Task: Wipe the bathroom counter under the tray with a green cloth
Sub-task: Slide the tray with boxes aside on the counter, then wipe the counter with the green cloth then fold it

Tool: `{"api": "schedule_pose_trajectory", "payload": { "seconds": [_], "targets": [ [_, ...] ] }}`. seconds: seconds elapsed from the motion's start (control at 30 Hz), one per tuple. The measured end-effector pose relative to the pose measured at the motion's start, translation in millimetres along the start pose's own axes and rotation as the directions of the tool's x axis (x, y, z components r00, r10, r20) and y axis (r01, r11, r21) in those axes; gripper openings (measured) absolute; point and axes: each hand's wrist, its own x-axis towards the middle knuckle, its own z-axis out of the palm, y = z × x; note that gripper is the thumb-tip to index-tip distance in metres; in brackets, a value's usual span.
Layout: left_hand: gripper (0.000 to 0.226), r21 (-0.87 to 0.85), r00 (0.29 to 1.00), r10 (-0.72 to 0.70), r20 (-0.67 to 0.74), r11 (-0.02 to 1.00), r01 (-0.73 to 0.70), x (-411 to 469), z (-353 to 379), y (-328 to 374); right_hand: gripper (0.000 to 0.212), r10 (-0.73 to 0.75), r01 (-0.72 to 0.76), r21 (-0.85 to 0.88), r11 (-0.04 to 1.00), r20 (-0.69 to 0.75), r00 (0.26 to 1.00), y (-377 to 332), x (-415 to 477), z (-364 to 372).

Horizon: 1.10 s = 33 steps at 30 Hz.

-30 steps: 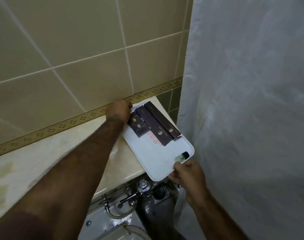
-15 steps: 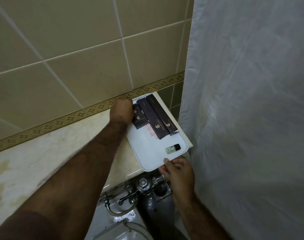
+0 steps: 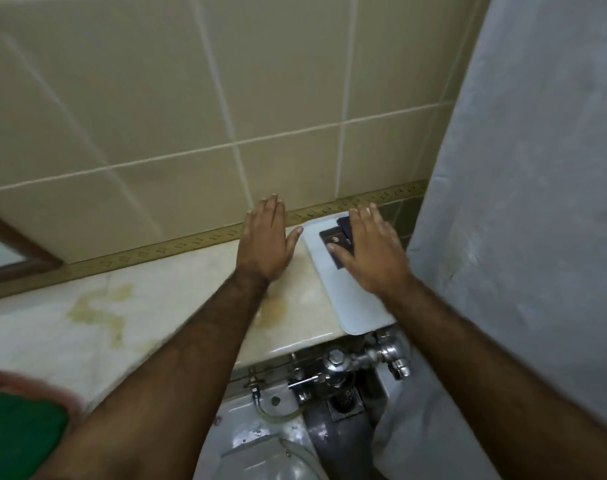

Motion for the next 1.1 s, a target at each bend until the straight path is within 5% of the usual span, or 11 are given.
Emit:
{"api": "schedule_pose_trajectory", "payload": {
  "seconds": [0.2,0.57,0.83,0.97,1.1],
  "targets": [
    [0.077,0.02,0.981,-0.184,-0.068,0.982,0.186,-63,-82,-105,0.091,-0.241,0.241,-0.15,0.959,0.018,0.97,-108,14,-9],
    [0.082,0.297,0.838,-0.532,-0.122,0.786,0.542,-261,-156,-331,0.087,-0.617,0.627,0.035,0.779,0.222,0.755,-373,-56,81],
    [0.04,0.144,0.551,-0.816,0.175,0.575,0.806,-344,-122,-361,0.04,-0.459,0.606,-0.038,0.795,0.616,0.64,-458,-133,149],
    [0.042,0.116,0.554,-0.813,0.177,0.576,0.809,-358,-103,-359,0.022,-0.388,0.554,-0.121,0.824,0.592,0.706,-470,-148,166],
    [0.039,-0.035,0.466,-0.873,0.145,0.466,0.884,-353,-92,-358,0.025,-0.359,0.5,-0.124,0.857,0.554,0.751,-474,-153,172]
  ]
}}
